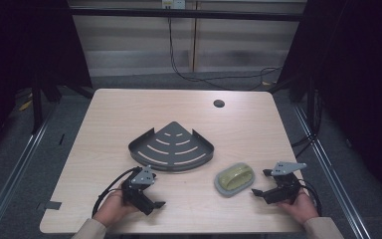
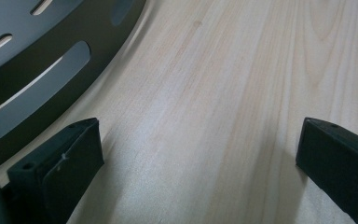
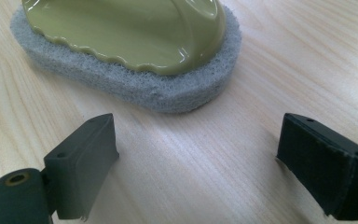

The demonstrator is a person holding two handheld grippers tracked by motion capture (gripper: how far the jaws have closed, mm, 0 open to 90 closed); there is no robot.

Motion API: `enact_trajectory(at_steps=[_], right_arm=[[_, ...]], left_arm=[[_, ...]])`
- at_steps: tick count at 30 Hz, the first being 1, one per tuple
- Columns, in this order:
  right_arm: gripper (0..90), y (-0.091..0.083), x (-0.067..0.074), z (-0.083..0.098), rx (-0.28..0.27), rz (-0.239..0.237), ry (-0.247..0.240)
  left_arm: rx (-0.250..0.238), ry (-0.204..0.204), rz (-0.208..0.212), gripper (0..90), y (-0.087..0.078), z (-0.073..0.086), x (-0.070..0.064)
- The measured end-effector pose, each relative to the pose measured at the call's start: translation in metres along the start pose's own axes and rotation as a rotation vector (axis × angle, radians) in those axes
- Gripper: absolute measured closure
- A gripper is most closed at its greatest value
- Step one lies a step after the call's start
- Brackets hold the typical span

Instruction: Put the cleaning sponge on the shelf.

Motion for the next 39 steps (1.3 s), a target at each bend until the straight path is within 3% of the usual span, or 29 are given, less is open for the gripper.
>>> enact_trajectory(at_steps=[5,6,7,9,10,14,16,17,20,24,26,29,32,34,39], right_arm=[[11.1,0.000,-0.001,-0.006,0.058,-0.013,-0.015],[12.7,-0.001,-0.001,-0.012,0.120,-0.023,-0.022],[12.7,-0.001,-0.001,-0.012,0.120,-0.023,-0.022],[14.7,-0.002,-0.002,-0.017,0.182,-0.032,-0.028],[19.3,-0.004,-0.003,-0.022,0.237,-0.042,-0.041],[21.2,-0.006,-0.003,-0.038,0.370,-0.040,-0.164],[21.2,-0.006,-0.003,-0.041,0.382,-0.044,-0.182],[21.2,-0.008,-0.004,-0.049,0.408,-0.054,-0.214],[22.0,-0.013,-0.005,-0.068,0.419,-0.070,-0.246],[23.6,-0.016,-0.006,-0.091,0.443,-0.068,-0.327],[24.3,-0.016,-0.004,-0.099,0.458,-0.071,-0.340],[26.1,-0.012,-0.002,-0.110,0.467,-0.077,-0.390],[26.9,-0.009,0.000,-0.117,0.484,-0.079,-0.409],[28.5,-0.004,0.006,-0.127,0.509,-0.090,-0.461],[29.3,0.007,0.014,-0.138,0.547,-0.106,-0.513]], left_arm=[[0.000,0.000,0.000,0.0,0.000,0.000,0.000],[-0.001,0.000,-0.001,0.0,0.000,0.000,0.000],[-0.001,0.000,-0.001,0.0,0.000,0.000,0.000],[0.000,0.000,0.000,0.0,0.000,0.000,0.000],[0.000,0.000,-0.001,0.0,0.000,0.000,0.000],[0.000,0.000,0.000,0.0,0.000,0.000,0.000],[0.000,-0.001,0.000,0.0,0.000,0.000,0.000],[0.000,0.000,0.000,0.0,0.000,0.000,0.000],[0.000,0.000,0.000,0.0,0.000,0.000,0.000],[0.000,0.000,-0.001,0.0,0.000,0.000,0.000],[0.000,0.000,0.000,0.0,0.000,0.000,0.000],[0.000,0.000,-0.001,0.0,0.000,0.000,0.000],[0.000,0.000,0.000,0.0,0.000,0.000,0.000],[0.000,0.000,0.000,0.0,0.000,0.000,0.000],[-0.001,0.001,-0.001,0.0,0.000,0.000,0.000]])
Point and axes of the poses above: each handheld gripper's, and its own axes: y roughly forward along the jaws, z roughly out of its underside, x roughly to its left, the point moved 1 cm from there along y, roughly forward along the jaws
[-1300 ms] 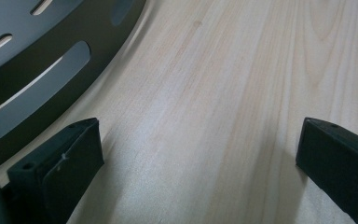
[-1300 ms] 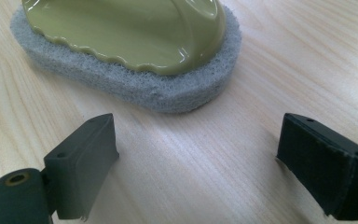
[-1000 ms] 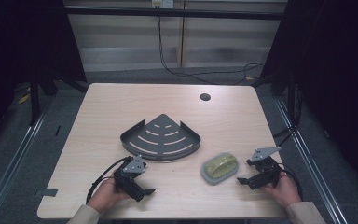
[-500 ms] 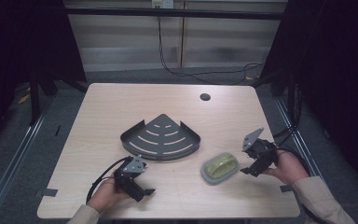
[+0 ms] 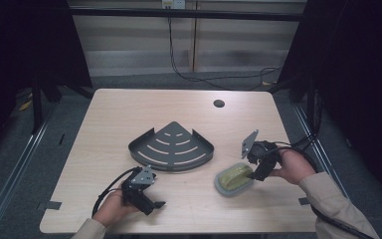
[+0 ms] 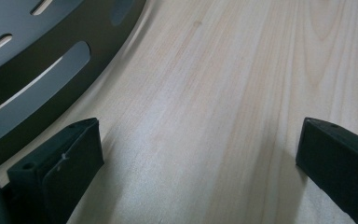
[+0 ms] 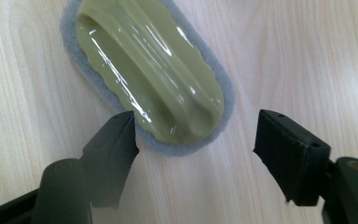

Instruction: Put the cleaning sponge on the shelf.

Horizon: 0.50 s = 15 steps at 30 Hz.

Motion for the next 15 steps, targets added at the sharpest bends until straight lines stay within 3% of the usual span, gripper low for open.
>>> enact_trajectory(at_steps=[9,15], right_arm=[[32.3,0.015,0.005,-0.019,0.031,-0.027,-0.085],[40.7,0.017,0.007,-0.028,0.031,-0.036,-0.105]], left_arm=[[0.000,0.000,0.000,0.0,0.000,0.000,0.000],[0.003,-0.001,0.000,0.0,0.000,0.000,0.000]])
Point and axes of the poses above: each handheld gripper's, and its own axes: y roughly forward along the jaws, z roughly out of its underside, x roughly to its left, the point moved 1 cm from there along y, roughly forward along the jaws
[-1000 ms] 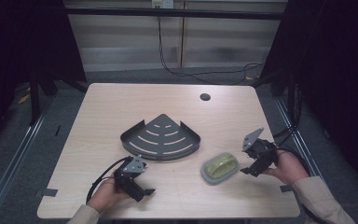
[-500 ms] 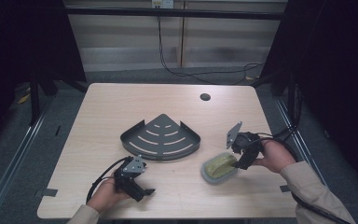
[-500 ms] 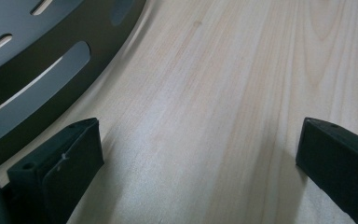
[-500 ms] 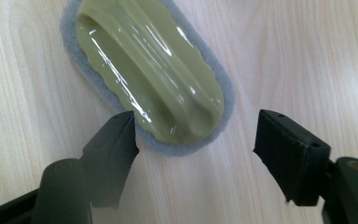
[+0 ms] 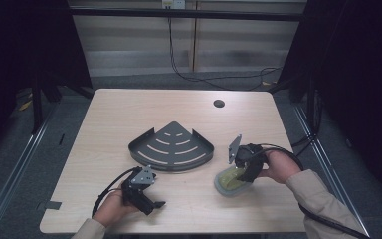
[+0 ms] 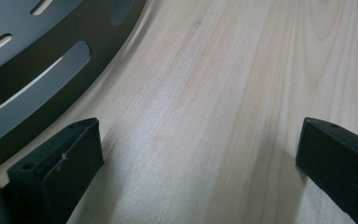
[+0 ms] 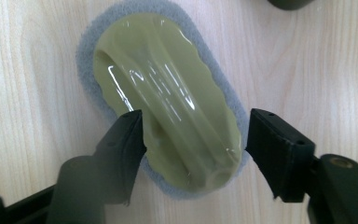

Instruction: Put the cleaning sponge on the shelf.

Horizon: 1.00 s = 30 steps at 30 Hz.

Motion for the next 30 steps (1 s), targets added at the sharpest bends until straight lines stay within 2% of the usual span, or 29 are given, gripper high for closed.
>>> enact_trajectory(at_steps=[3,5,7,8,9,12,15,18,20,24,30], right_arm=[[46.8,0.002,0.001,-0.004,0.012,-0.004,-0.015],[55.0,0.003,0.001,-0.006,0.023,-0.021,-0.021],[59.1,0.004,0.003,-0.007,0.022,-0.016,-0.029],[65.2,0.004,0.004,-0.008,0.027,-0.026,-0.019],[71.1,0.003,0.004,-0.009,0.021,-0.040,-0.034],[71.7,-0.003,0.003,-0.009,0.009,-0.063,0.005],[71.8,-0.009,0.002,-0.009,0.004,-0.061,0.026],[71.8,-0.017,0.000,-0.009,0.004,-0.053,0.075],[71.8,-0.021,-0.003,-0.009,-0.020,-0.049,0.088],[71.8,-0.026,-0.007,-0.012,0.000,-0.037,0.138],[71.8,-0.032,-0.015,-0.016,0.014,-0.033,0.183]], left_arm=[[-0.001,0.000,0.000,0.0,0.000,0.000,0.000],[-0.003,0.002,0.002,0.0,0.000,0.000,0.000],[-0.002,0.003,0.003,0.0,0.000,0.000,0.000],[-0.002,0.003,0.003,0.0,0.000,0.000,0.000],[-0.002,0.003,0.003,0.0,0.000,0.000,0.000],[-0.003,0.004,0.003,0.0,0.000,0.000,0.000],[-0.003,0.007,0.002,0.0,0.000,0.000,0.000],[-0.003,0.007,0.002,0.0,0.000,0.000,0.000],[-0.003,0.007,0.002,0.0,0.000,0.000,0.000],[-0.002,0.006,0.002,0.0,0.000,0.000,0.000],[-0.002,0.006,0.002,0.0,0.000,0.000,0.000]])
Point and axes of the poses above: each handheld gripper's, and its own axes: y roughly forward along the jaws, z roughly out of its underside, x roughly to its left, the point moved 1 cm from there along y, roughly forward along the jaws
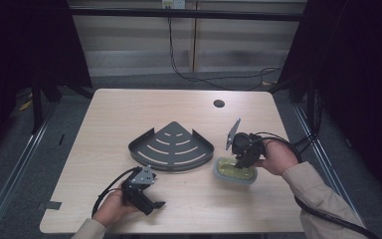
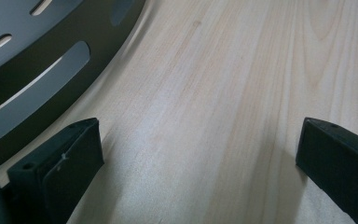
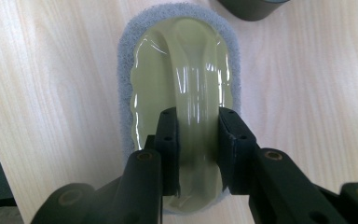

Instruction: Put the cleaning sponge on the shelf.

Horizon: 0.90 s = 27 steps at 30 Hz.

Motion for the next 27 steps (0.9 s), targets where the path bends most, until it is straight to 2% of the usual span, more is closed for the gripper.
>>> enact_trajectory(at_steps=[6,14,27], right_arm=[[71.8,-0.009,-0.006,-0.006,-0.009,0.012,0.016],[71.8,-0.016,-0.011,-0.014,-0.009,0.026,0.066],[71.8,-0.019,-0.020,-0.031,-0.014,0.047,0.093]], left_arm=[[0.000,0.000,0.002,0.0,0.000,0.000,0.000],[0.004,0.000,0.003,0.0,0.000,0.000,0.000],[0.003,0.001,0.003,0.0,0.000,0.000,0.000]])
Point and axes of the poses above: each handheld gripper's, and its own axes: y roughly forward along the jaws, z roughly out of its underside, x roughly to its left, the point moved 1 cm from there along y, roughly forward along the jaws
